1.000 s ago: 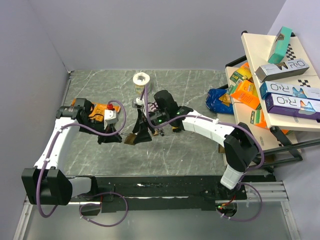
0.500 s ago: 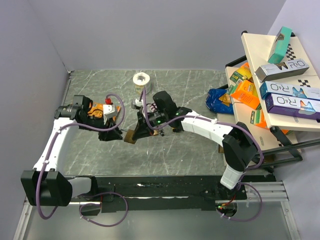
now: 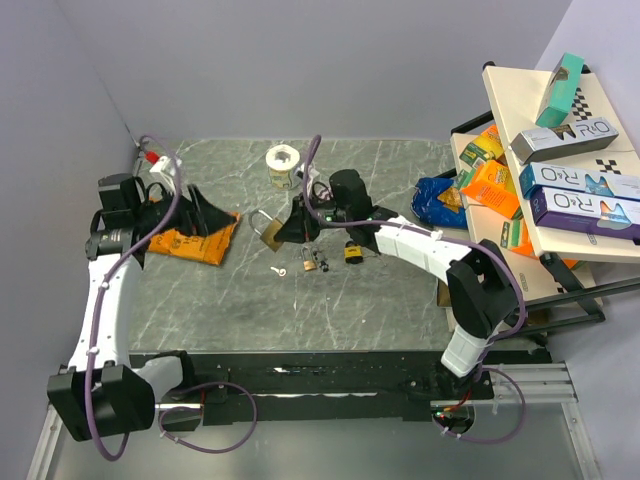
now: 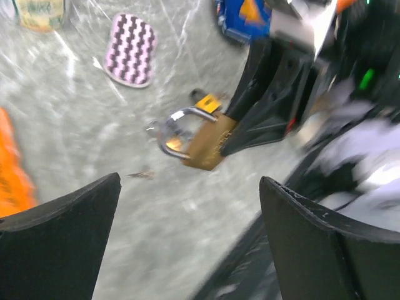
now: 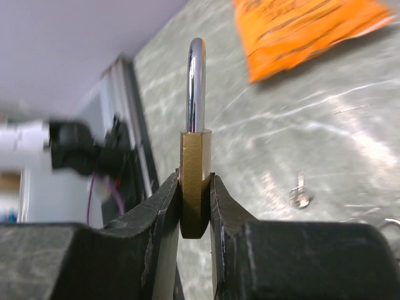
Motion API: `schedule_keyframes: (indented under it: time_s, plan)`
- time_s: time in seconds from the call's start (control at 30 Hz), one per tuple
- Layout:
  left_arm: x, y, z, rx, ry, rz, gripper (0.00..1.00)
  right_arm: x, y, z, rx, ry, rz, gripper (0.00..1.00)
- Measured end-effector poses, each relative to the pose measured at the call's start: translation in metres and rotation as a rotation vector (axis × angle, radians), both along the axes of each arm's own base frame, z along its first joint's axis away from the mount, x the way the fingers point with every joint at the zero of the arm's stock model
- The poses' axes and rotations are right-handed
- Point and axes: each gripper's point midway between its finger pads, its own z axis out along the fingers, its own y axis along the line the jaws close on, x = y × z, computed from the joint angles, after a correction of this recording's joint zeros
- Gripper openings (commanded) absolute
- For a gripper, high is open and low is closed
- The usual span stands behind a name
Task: Lock with the key
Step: Place the lock at the center of the board.
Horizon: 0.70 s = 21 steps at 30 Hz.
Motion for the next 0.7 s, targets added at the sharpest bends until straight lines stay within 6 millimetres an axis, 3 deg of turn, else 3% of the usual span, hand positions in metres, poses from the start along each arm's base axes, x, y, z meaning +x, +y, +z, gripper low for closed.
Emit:
schedule_keyframes:
  time_s: [0.17, 0.27, 0.43, 0.57, 0.7]
  plan:
    - [0.014, -0.003, -0.005, -0.204, 0.218, 0.190, 0.96, 0.019, 0.002, 0.003, 0.006, 0.037, -0.140, 0.00]
    - [0.016, -0.015, -0.010, -0.251, 0.310, 0.242, 0.96, 0.023, 0.005, 0.002, -0.005, 0.060, -0.205, 0.00]
    - [0.027, -0.031, -0.025, -0.273, 0.430, 0.307, 0.96, 0.027, 0.012, 0.002, -0.022, 0.085, -0.295, 0.00]
    - [0.040, -0.031, -0.043, -0.252, 0.514, 0.389, 0.96, 0.028, 0.016, 0.004, -0.020, 0.090, -0.326, 0.00]
    - [0.055, -0.033, -0.044, -0.225, 0.533, 0.434, 0.96, 0.027, 0.021, 0.002, -0.023, 0.099, -0.334, 0.00]
